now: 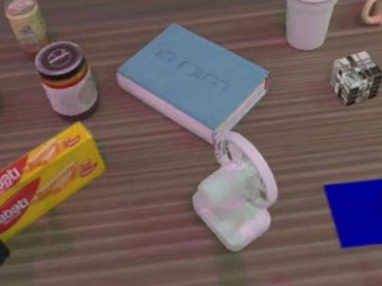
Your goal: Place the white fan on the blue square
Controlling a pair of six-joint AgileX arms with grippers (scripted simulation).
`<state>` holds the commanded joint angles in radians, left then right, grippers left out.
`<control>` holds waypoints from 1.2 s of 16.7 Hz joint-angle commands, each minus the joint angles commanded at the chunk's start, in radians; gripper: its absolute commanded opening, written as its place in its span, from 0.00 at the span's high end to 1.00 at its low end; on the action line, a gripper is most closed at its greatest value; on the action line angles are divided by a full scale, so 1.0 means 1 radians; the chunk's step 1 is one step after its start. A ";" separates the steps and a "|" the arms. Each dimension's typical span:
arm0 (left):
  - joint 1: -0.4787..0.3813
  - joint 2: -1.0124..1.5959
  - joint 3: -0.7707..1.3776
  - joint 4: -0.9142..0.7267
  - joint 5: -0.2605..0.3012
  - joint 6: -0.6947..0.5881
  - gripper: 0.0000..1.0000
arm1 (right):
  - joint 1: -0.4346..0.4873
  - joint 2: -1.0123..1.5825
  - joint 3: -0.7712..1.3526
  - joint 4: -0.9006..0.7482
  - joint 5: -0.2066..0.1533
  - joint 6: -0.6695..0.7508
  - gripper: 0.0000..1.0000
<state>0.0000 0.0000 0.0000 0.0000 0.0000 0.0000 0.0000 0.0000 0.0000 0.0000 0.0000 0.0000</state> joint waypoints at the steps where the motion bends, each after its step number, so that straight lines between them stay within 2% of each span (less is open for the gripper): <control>1: 0.000 0.000 0.000 0.000 0.000 0.000 0.00 | 0.000 0.000 0.000 0.000 0.000 0.000 0.00; 5: 0.000 0.000 0.000 0.000 0.000 0.000 0.00 | 0.027 0.062 0.056 -0.058 0.001 0.000 0.00; 9: 0.000 0.000 0.000 0.000 0.000 0.000 0.00 | 0.111 0.291 0.272 -0.248 0.004 0.008 0.00; 13: 0.000 0.000 0.000 0.000 0.000 0.000 0.00 | 0.229 0.657 0.611 -0.502 0.007 0.033 0.00; 20: 0.000 0.000 0.000 0.000 0.000 0.000 0.00 | 0.463 1.412 1.323 -0.969 0.003 0.104 0.00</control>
<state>0.0000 0.0000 0.0000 0.0000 0.0000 0.0000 0.4633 1.4118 1.3233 -0.9692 0.0031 0.1044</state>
